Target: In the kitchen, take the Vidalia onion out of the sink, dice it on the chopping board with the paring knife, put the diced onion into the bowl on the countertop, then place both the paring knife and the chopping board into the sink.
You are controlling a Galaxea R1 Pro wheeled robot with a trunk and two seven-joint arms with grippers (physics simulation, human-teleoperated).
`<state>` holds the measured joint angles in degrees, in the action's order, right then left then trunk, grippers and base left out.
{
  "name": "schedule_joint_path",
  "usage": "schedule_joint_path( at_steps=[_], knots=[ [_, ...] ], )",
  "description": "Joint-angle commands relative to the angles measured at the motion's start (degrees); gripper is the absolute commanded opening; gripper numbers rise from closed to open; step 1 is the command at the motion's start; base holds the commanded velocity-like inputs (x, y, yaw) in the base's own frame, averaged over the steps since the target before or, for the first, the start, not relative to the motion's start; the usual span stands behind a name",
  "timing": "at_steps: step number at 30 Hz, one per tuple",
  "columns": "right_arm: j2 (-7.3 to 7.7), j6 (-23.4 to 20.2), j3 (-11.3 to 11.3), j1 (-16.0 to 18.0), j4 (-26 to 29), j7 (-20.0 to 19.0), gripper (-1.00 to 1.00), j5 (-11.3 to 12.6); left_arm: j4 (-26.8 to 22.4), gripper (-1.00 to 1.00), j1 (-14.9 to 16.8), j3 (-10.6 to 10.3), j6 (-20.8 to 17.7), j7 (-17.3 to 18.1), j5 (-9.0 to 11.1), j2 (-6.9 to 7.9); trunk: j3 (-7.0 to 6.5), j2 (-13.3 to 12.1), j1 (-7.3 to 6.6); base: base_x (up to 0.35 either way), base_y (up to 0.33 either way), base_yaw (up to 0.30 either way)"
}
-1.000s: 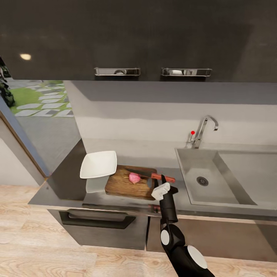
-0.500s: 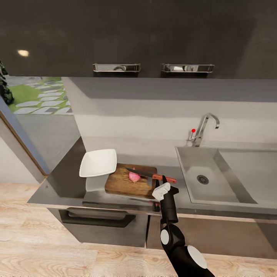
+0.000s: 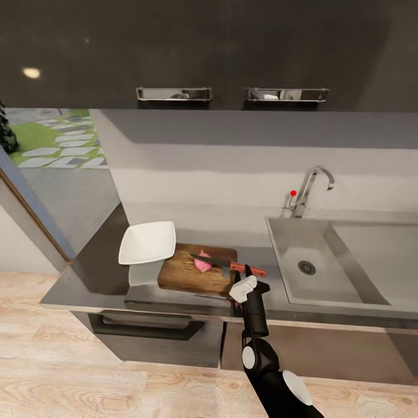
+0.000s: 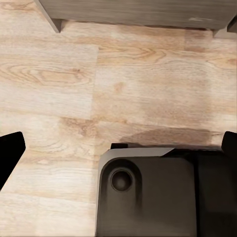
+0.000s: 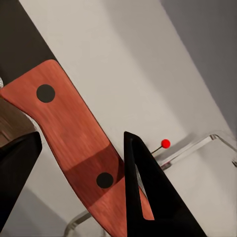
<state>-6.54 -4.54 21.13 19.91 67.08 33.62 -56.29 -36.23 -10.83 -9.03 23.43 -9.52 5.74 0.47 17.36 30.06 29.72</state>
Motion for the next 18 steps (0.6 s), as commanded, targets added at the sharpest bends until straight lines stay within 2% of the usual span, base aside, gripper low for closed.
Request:
schedule_joint_path(
  at_steps=[1, 10, 18],
  knots=[
    [-0.02, -0.5, 0.0, 0.0, 0.0, 0.2, -1.0, -0.6, -0.1, 1.0, 0.0, -0.4, 0.1, -0.3, 0.6, 0.06, 0.17, 0.1, 0.02, 0.0, 0.0, 0.0],
    [-0.02, -0.5, 0.0, 0.0, 0.0, 0.3, -1.0, -0.6, -0.1, 1.0, 0.0, -0.3, 0.1, -0.3, 0.6, 0.06, 0.47, 0.1, 0.02, 0.009, 0.0, 0.0],
    [0.03, -0.5, 0.0, 0.0, 0.0, 0.3, -1.0, -0.6, -0.1, 1.0, 0.0, -0.3, 0.1, -0.3, 0.6, 0.06, 0.47, 0.1, 0.02, 0.199, 0.0, 0.0]
  ],
)
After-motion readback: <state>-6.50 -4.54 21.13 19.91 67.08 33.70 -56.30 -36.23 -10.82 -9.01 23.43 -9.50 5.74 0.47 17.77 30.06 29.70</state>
